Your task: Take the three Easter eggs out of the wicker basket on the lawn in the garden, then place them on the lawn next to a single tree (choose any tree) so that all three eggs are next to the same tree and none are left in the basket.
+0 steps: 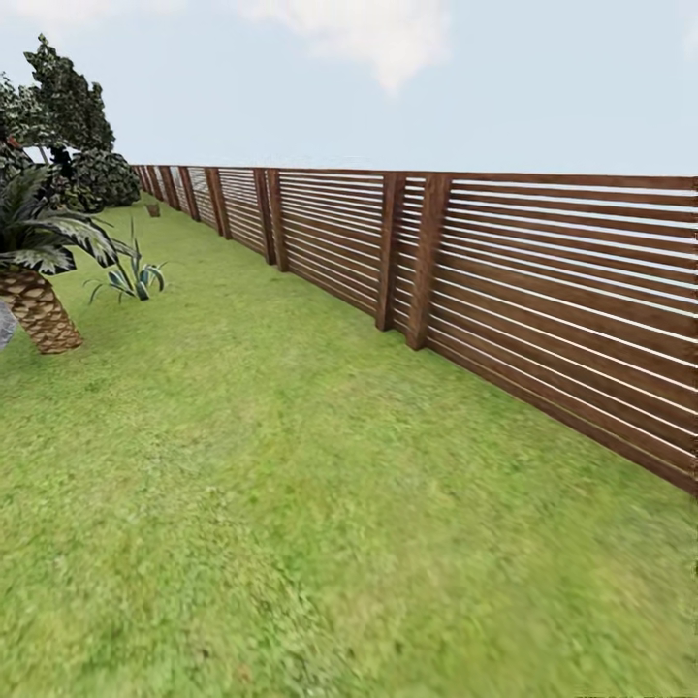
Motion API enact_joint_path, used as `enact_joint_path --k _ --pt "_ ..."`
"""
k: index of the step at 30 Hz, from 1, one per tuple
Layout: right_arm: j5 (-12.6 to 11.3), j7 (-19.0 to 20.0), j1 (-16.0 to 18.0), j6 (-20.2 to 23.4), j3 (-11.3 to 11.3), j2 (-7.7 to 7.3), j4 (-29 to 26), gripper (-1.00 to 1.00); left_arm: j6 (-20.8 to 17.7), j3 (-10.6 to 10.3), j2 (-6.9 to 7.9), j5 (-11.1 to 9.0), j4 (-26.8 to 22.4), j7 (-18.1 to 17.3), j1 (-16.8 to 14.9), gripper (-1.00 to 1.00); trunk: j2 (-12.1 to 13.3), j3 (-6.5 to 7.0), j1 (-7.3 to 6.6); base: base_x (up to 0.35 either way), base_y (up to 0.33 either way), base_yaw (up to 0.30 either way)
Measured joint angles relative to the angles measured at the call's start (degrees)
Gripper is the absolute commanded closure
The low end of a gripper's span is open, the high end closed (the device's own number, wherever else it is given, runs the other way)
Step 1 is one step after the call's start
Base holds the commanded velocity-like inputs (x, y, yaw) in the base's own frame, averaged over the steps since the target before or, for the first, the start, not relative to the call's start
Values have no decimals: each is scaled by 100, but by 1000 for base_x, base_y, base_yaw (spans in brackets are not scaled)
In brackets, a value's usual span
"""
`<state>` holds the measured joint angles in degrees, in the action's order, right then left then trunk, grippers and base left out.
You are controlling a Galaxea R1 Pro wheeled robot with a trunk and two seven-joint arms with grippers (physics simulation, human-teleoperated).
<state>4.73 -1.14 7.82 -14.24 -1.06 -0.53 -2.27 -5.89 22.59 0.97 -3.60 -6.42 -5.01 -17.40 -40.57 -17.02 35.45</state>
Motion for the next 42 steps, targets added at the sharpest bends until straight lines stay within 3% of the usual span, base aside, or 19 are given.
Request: enact_joint_path --k 18,42 --pt "2 0 -1 -9 0 2 3 -100 0 0 2 0 0 0 0 -100 0 158 0 0 0 -66" --pt "2 -6 -2 -6 -7 6 7 -100 0 0 2 -1 0 1 0 -100 0 379 0 0 0 62"
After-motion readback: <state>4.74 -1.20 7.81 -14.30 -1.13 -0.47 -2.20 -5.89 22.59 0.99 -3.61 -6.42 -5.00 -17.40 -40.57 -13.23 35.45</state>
